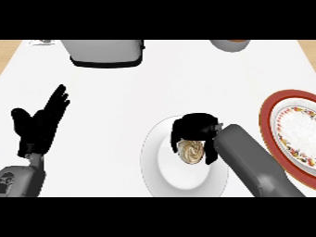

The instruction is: Pick the cupcake from the plate and place it in the plate

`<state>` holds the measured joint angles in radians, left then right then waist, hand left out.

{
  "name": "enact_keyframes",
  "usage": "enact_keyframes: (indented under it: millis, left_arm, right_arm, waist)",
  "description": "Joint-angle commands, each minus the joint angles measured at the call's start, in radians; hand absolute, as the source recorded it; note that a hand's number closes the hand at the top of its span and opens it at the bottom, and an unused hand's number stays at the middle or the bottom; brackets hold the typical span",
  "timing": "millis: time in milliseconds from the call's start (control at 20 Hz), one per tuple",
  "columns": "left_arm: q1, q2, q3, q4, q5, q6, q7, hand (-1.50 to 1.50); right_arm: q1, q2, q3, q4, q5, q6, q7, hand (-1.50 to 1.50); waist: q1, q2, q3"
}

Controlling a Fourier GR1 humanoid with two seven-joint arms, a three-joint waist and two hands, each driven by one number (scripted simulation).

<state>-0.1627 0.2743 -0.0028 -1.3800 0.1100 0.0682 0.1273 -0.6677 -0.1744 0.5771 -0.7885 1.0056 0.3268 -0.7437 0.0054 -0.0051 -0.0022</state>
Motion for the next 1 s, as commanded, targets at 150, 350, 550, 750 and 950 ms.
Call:
enact_keyframes:
  millis: [150,350,550,750,950]
  left_arm:
    - [-0.005,-0.023,0.014,-0.003,-0.017,-0.001,0.014,0.0]
    - [-0.028,0.005,0.053,0.009,-0.002,-0.025,0.038,0.0]
    - [0.007,-0.026,0.027,-0.001,-0.013,0.002,0.022,0.0]
    - [0.029,0.0,0.055,-0.004,-0.014,0.014,0.028,0.0]
    - [0.032,-0.004,0.048,-0.01,-0.018,0.011,0.019,0.0]
  right_arm:
    - [0.091,0.039,0.0,0.001,0.051,-0.042,-0.058,1.5]
    - [0.072,0.035,-0.067,-0.082,0.022,0.02,-0.05,1.5]
    - [0.104,0.069,-0.324,-0.016,-0.063,-0.108,0.349,1.5]
    - [0.12,0.048,-0.527,0.003,-0.107,-0.251,0.671,1.5]
    - [0.078,0.089,-0.597,-0.099,-0.043,-0.514,0.932,1.5]
  waist:
    - [-0.003,0.006,0.002]
    - [-0.004,0.005,0.002]
    - [-0.049,0.0,0.002]
    - [-0.093,-0.011,0.0]
    - [-0.068,-0.016,0.0]
